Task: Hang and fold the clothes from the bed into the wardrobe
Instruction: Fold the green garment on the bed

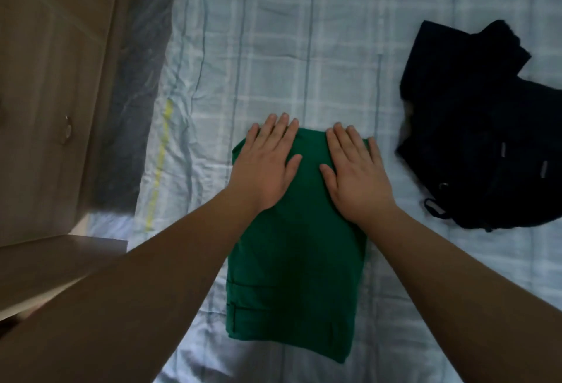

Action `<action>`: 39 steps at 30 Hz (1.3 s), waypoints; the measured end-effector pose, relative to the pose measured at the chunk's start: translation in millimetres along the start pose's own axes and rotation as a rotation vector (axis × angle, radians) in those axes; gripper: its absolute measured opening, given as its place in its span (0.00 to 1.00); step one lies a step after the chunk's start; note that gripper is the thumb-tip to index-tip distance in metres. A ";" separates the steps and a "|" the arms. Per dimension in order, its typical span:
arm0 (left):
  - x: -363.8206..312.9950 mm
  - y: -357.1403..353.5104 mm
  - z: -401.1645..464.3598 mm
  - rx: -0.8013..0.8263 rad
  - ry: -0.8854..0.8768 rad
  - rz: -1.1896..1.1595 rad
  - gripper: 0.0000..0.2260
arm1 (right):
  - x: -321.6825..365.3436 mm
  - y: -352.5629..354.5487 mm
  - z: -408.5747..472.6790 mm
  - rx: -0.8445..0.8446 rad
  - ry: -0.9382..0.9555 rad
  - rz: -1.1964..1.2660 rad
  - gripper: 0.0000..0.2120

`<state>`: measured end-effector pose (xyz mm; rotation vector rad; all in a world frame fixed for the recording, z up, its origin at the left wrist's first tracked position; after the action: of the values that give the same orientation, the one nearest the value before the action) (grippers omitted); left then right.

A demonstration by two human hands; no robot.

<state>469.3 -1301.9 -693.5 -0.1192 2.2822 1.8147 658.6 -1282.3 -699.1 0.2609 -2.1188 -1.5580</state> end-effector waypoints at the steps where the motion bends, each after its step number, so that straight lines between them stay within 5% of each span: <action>1: 6.5 -5.6 1.0 0.026 -0.017 0.028 0.28 | -6.0 -5.4 1.4 0.008 0.004 -0.035 0.31; 14: 52.0 5.5 3.8 0.005 -0.073 -0.099 0.25 | -12.0 12.4 11.8 -0.117 -0.069 0.107 0.24; 17: 49.8 21.4 17.6 0.043 0.039 -0.278 0.26 | -15.5 33.1 26.2 -0.030 -0.184 0.116 0.19; 21: 53.2 47.2 34.4 0.198 0.176 -0.347 0.15 | -22.8 50.7 35.8 0.145 -0.273 0.142 0.15; 28: 43.1 95.8 -19.7 0.066 0.196 -0.851 0.09 | -3.9 93.0 -35.3 -0.170 -0.261 0.631 0.05; 33: 19.7 117.5 -122.3 0.043 0.070 -0.777 0.14 | 41.4 101.2 -139.6 -0.247 -0.144 0.612 0.08; 39: 3.7 55.8 -238.8 0.071 -0.186 -0.468 0.20 | 75.1 37.7 -239.9 -0.156 0.007 0.355 0.17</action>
<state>425.1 -1520.2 -590.8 -0.4158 1.9783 1.4399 717.3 -1503.8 -589.1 -0.1556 -1.8985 -1.4926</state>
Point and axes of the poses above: each hand's wrist, its own z-axis towards the middle knuckle, its own y-axis out of the back of the hand, x = y × z, the point moved 2 cm from there along z, towards the middle knuckle, and after that the axes turned 1 degree about y, right-handed, at the moved point
